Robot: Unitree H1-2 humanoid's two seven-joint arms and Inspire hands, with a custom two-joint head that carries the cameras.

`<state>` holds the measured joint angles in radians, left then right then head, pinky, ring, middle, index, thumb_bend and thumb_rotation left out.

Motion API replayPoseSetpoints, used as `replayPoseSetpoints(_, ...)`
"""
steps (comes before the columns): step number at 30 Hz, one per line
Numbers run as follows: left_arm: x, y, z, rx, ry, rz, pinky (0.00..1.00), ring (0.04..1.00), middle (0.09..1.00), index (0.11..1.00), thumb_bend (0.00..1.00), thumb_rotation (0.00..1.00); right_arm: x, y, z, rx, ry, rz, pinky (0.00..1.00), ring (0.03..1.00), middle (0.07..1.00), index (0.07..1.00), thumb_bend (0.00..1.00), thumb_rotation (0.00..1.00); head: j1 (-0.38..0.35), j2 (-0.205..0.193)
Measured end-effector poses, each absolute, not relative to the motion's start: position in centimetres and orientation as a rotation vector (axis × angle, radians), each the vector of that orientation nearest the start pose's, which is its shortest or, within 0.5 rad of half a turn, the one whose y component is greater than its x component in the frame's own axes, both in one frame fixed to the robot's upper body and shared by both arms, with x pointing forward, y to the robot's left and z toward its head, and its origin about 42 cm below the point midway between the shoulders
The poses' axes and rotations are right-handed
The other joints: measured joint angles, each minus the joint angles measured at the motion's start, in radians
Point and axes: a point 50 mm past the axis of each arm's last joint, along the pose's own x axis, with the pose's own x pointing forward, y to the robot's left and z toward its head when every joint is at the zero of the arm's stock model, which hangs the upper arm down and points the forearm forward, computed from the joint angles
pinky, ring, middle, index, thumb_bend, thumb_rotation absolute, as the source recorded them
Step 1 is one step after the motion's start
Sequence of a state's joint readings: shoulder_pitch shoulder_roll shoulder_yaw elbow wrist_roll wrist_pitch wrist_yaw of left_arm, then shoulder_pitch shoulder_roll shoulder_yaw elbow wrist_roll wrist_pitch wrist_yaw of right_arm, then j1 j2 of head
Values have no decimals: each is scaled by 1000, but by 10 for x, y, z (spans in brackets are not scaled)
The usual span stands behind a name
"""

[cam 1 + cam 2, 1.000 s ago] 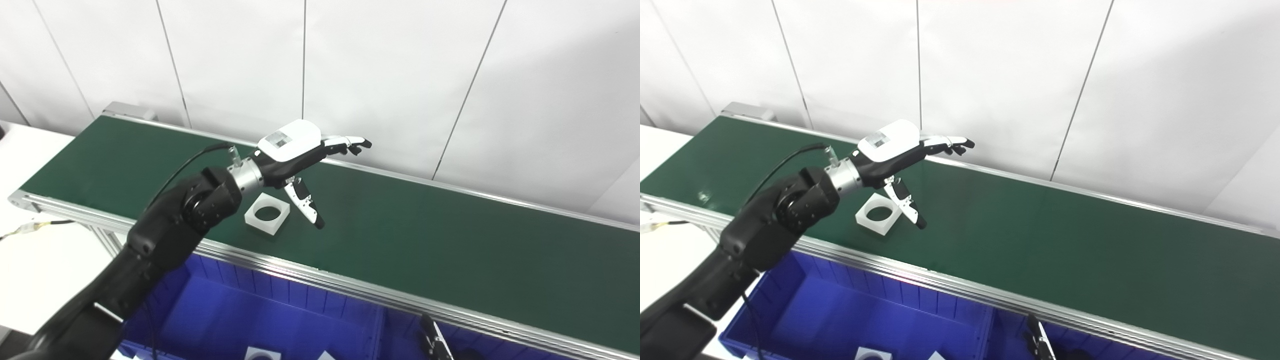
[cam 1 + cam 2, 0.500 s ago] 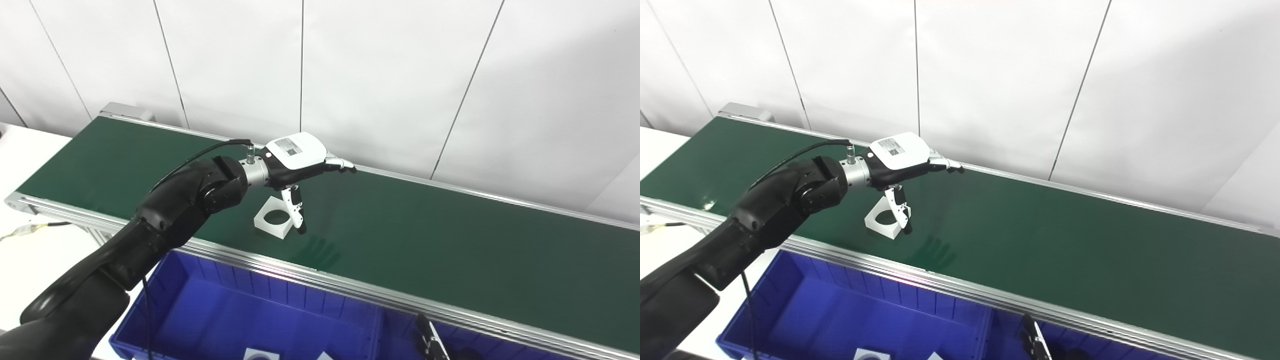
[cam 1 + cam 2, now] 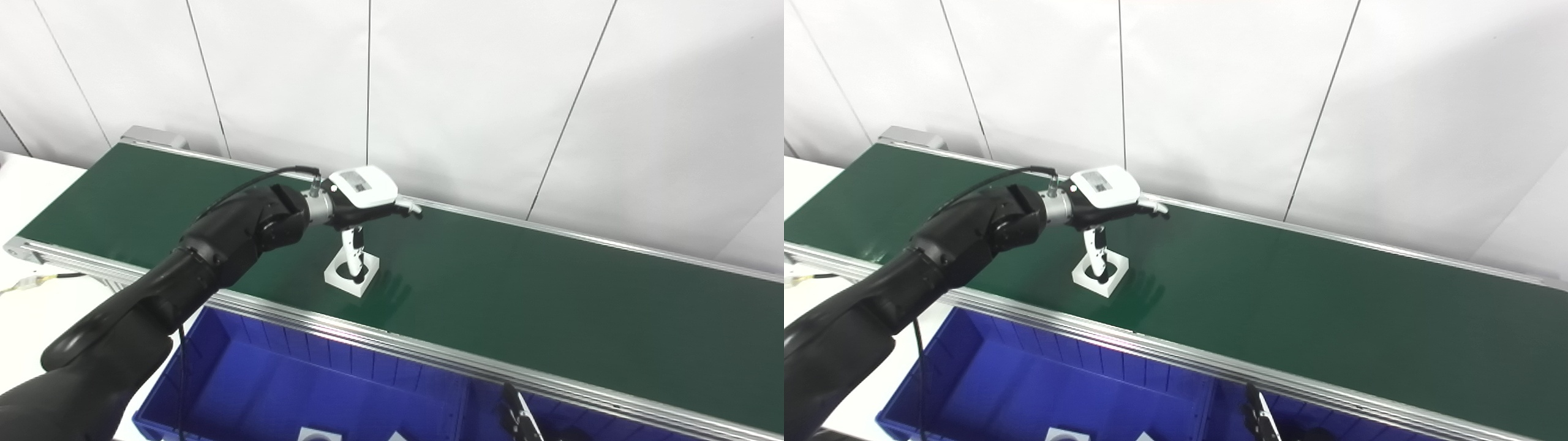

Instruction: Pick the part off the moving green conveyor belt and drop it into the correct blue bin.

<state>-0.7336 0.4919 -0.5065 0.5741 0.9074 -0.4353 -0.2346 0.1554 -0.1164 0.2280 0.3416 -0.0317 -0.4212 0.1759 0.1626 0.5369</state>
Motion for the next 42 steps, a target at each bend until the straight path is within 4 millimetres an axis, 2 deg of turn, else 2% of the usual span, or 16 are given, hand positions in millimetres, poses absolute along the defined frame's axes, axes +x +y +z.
replayPoseSetpoints(8,476,252,181,1664,-256,-801,736,799,829,875,1000,332,194,-194,-5,-108,82,391,952,964,984,1000,865,910,-5,6)
replayPoseSetpoints(11,477,253,175,1676,-212,-801,697,776,821,872,1000,338,195,-193,-3,-110,73,393,940,956,985,1000,864,916,-5,6)
replayPoseSetpoints(20,470,249,149,1685,-137,-824,760,809,828,860,1000,313,194,-191,-1,-111,66,397,933,950,983,996,852,911,-18,18)
replayPoseSetpoints(23,469,253,142,1694,-138,-810,752,792,812,848,1000,286,192,-191,-1,-110,66,397,936,948,982,994,848,908,-23,18)
replayPoseSetpoints(25,469,253,139,1693,-153,-794,689,725,763,810,1000,205,191,-191,-1,-109,65,397,932,946,983,994,848,908,-31,25)
replayPoseSetpoints(26,469,252,137,1690,-166,-780,643,677,724,752,997,136,191,-191,0,-109,62,397,926,948,983,995,848,906,-31,25)
replayPoseSetpoints(28,468,248,134,1675,-192,-755,623,658,707,722,994,105,190,-190,3,-107,53,396,923,949,983,995,849,905,-34,29)
replayPoseSetpoints(29,467,245,133,1666,-209,-747,589,607,650,652,938,50,190,-190,3,-107,52,396,921,946,981,993,849,902,-34,29)
replayPoseSetpoints(31,467,236,131,1650,-239,-743,555,565,604,597,892,16,190,-190,3,-107,51,396,920,945,979,992,849,901,-31,29)
replayPoseSetpoints(32,467,231,130,1645,-247,-745,523,537,554,542,713,8,190,-190,3,-106,49,397,921,945,981,992,848,901,-31,29)
replayPoseSetpoints(33,467,230,130,1643,-248,-746,491,519,522,502,585,2,190,-189,4,-105,48,398,920,945,982,993,851,901,-31,29)
replayPoseSetpoints(34,467,230,130,1638,-242,-748,479,511,510,489,543,0,190,-189,4,-105,49,398,920,947,984,994,850,901,-31,29)
replayPoseSetpoints(35,467,230,131,1629,-228,-752,477,510,509,487,539,0,189,-189,3,-105,51,397,921,947,984,994,849,901,-31,29)
replayPoseSetpoints(38,468,230,132,1606,-212,-753,343,391,437,515,522,0,189,-189,3,-105,53,399,918,947,983,995,844,901,-31,31)
replayPoseSetpoints(42,469,232,133,1590,-194,-739,294,358,424,513,521,0,188,-190,2,-106,55,400,911,944,983,997,840,903,-28,32)
